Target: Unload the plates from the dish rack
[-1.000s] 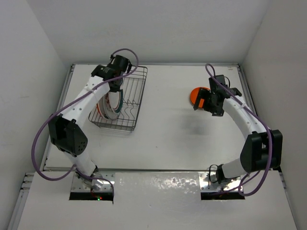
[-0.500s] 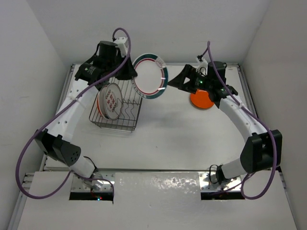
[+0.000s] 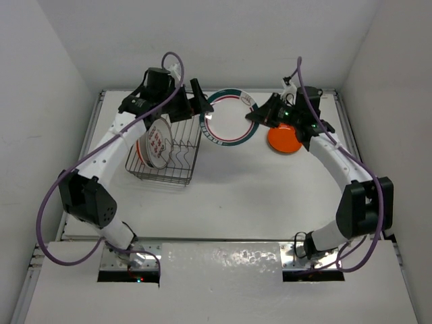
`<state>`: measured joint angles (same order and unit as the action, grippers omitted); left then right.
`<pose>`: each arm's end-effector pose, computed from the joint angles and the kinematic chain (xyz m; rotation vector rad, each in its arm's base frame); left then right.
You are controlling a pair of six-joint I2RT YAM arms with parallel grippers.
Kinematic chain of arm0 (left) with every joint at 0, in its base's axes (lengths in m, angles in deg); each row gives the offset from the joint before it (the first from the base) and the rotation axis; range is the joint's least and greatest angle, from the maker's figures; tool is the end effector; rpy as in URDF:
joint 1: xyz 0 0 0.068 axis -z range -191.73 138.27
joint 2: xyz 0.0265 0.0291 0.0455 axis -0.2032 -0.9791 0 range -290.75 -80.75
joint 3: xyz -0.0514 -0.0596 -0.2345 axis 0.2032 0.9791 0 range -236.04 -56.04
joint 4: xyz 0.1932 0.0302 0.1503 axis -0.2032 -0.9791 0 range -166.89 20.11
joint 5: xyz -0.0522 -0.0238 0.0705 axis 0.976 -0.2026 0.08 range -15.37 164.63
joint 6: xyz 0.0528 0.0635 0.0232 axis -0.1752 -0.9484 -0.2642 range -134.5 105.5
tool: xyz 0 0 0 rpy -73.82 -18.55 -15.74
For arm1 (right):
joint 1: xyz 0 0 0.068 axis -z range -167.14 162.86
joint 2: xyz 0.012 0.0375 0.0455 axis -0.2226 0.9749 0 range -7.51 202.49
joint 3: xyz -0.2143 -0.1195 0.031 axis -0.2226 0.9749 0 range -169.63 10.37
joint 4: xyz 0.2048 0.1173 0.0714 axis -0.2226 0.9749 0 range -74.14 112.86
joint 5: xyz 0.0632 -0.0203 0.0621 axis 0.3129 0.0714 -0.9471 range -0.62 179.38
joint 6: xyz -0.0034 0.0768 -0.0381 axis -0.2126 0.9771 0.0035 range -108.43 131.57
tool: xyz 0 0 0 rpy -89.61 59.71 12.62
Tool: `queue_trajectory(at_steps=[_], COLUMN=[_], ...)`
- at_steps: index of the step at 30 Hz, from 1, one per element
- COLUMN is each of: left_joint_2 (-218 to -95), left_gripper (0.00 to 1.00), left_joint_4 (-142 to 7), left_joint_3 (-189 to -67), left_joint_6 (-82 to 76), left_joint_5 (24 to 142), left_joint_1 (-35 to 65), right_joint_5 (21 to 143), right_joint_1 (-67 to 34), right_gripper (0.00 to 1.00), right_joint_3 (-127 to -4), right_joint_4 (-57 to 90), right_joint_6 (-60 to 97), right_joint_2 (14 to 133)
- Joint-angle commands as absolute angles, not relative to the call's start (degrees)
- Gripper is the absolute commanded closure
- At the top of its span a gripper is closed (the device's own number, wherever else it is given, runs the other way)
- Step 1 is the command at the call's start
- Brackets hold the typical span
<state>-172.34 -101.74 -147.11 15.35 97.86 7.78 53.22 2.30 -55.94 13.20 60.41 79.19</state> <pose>0.3458 -0.1541 0.3321 0.0496 2.2311 -0.9234 0.3561 0.1118 0.2860 0.2028 2.0217 1.2757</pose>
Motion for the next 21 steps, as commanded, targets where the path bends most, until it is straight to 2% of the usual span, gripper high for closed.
queue_trajectory(at_steps=[1, 5, 11, 14, 18, 21], left_joint_2=[-172.4, -169.8, -164.7, -163.1, -159.6, -159.2], left_gripper=[0.0, 0.0, 0.0, 0.0, 0.0, 0.0], left_joint_4=[-112.6, -122.7, -130.8, -131.7, -129.5, -128.5], left_joint_3=[-155.9, -158.3, -157.2, -154.1, -149.3, -146.8], left_joint_6=[12.0, 6.9, 2.9, 2.8, 3.3, 3.3], left_joint_5=[75.2, 59.8, 43.4, 41.0, 41.8, 42.8], left_joint_1=[8.0, 8.0, 7.9, 7.5, 7.1, 6.6], right_joint_5=[63.7, 71.9, 67.6, 67.2, 69.9, 72.1], right_joint_1=[7.4, 14.3, 14.6, 13.3, 6.6, 4.1], right_gripper=[1.0, 1.0, 1.0, 1.0, 1.0, 0.93], right_joint_3=[-54.3, -49.9, -43.8, -46.1, -51.3, -54.8], right_joint_4=[19.2, 23.6, 17.9, 18.6, 22.8, 27.5], right_joint_6=[58.9, 59.3, 58.2, 55.1, 50.5, 48.7], right_joint_2=[76.1, 75.6, 81.5, 85.6, 90.7, 96.4])
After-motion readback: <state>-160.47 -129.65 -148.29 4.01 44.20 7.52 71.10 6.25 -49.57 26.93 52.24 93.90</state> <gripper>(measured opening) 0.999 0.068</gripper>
